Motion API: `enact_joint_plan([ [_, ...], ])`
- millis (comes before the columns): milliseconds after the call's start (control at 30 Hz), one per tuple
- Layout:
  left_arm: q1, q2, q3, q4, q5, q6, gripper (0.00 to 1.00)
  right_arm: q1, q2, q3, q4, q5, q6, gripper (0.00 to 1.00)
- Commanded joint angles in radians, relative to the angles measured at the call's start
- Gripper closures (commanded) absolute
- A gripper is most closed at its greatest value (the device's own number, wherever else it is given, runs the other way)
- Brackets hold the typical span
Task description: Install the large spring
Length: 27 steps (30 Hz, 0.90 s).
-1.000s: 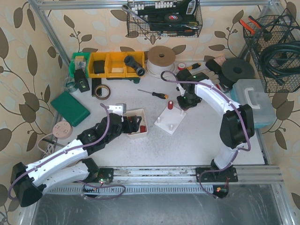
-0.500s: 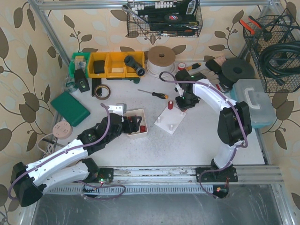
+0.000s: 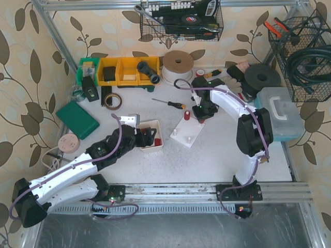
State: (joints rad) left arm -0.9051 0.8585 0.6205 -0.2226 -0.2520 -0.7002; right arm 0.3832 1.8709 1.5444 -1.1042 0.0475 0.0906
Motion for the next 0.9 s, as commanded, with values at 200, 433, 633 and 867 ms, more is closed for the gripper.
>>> enact_joint_plan([
  [200,-0.008,-0.001,0.012,0.017,0.000,-0.003,0.09,-0.008,0.097,0.074,-0.029,-0.020,-0.049,1.00],
  [433,-0.008,-0.001,0.010,0.017,-0.003,-0.003,0.09,-0.012,0.139,0.120,-0.045,-0.038,-0.076,1.00],
  [633,-0.008,0.001,0.012,0.017,-0.003,-0.003,0.09,-0.012,0.169,0.139,-0.046,-0.036,-0.073,1.00],
  [867,-0.008,0.005,0.012,0.016,-0.004,-0.004,0.09,-0.012,0.175,0.140,-0.045,-0.014,-0.057,1.00],
])
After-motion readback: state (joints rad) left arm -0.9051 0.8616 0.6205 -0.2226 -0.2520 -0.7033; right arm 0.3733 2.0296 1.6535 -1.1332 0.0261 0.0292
